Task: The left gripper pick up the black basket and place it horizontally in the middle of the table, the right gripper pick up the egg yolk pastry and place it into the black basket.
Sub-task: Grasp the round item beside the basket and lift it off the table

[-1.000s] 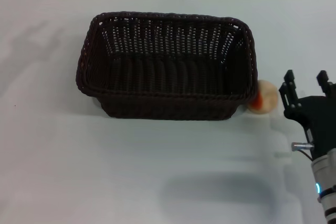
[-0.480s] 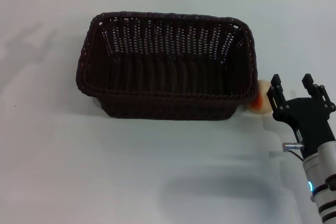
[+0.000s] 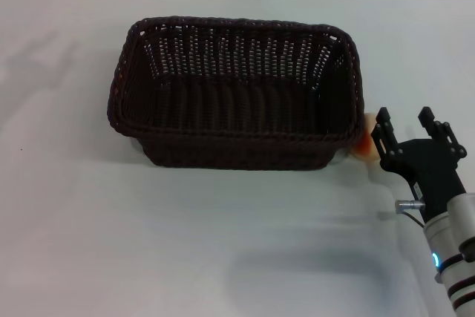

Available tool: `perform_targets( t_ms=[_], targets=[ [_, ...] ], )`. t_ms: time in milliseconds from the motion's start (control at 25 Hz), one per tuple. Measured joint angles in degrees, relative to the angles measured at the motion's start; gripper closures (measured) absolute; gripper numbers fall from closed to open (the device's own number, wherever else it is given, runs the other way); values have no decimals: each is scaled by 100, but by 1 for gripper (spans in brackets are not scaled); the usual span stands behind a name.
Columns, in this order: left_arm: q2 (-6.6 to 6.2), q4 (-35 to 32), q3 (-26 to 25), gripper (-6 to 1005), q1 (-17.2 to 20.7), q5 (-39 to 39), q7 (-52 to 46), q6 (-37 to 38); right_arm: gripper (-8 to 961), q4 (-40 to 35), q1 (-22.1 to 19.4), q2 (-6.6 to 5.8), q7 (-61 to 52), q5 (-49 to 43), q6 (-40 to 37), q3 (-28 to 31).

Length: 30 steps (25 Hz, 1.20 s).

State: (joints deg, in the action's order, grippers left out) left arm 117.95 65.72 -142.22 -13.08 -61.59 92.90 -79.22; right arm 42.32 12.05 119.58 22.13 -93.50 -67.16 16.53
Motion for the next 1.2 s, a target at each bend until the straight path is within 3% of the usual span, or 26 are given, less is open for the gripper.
perform_targets(
  t_ms=[1200],
  targets=[
    [-9,2,-72,519,-62,-3,17,-14,316,-405,401,-3,-767,-15,679,-49]
  ],
)
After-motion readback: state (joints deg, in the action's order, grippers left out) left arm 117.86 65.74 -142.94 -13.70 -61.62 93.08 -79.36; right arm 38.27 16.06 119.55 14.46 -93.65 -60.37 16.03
